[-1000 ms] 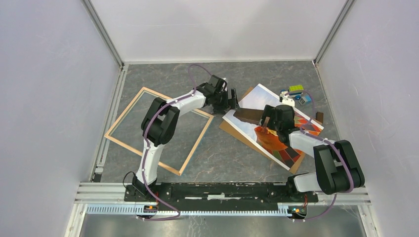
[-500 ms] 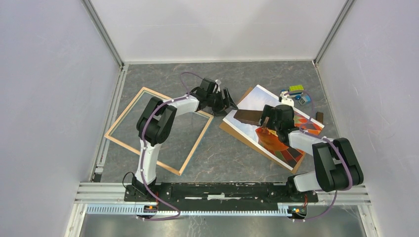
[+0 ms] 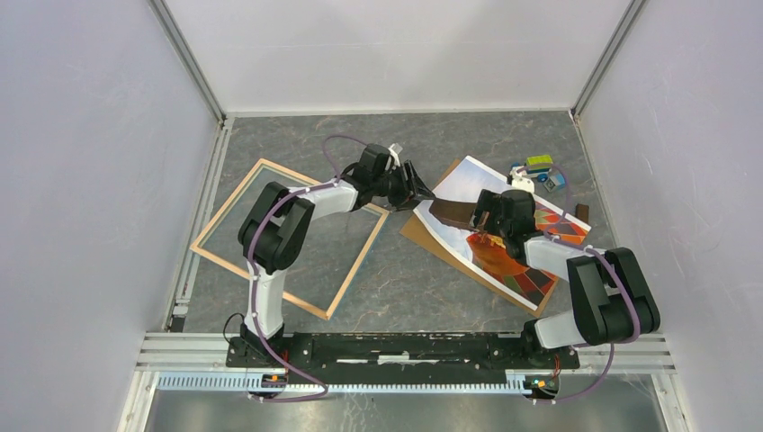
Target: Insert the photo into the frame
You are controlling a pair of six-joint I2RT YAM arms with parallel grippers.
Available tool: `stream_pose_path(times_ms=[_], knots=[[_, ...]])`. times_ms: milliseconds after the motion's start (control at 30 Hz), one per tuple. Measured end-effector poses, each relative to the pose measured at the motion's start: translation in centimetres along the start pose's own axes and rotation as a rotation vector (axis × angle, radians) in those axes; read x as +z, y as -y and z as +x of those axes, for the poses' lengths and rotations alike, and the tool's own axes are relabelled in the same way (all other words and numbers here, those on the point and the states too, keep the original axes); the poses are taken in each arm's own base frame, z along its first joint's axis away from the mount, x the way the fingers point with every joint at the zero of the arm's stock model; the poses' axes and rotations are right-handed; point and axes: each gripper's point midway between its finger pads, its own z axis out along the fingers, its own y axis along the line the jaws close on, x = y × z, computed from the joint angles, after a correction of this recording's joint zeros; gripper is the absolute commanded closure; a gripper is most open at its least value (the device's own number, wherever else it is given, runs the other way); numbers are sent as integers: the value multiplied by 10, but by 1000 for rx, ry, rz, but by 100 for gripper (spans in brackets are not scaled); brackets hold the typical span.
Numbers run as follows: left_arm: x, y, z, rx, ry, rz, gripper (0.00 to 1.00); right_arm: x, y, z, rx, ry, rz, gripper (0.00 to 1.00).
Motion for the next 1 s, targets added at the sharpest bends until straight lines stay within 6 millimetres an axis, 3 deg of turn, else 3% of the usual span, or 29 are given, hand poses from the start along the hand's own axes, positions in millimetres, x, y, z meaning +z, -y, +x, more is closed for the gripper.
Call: stream_pose_path(times_ms=[133, 333, 667, 767, 867, 1000], knots=[[2, 7, 6, -8, -13, 25, 44, 2, -1, -1, 0, 0, -4, 2], [5, 1, 21, -23, -36, 0, 50, 2, -2, -1, 0, 1, -6, 2], [6, -13, 20, -22, -21, -133, 92, 1, -5, -2, -43, -1, -32, 2], [4, -12, 16, -7, -16, -154, 98, -5, -8, -5, -85, 15, -61, 2], [2, -17, 18, 2, -25, -181, 98, -16, -18, -17, -144, 63, -93, 2], [-8, -22, 24, -5, -51, -222, 98, -39, -49, -28, -282, 140, -161, 2]])
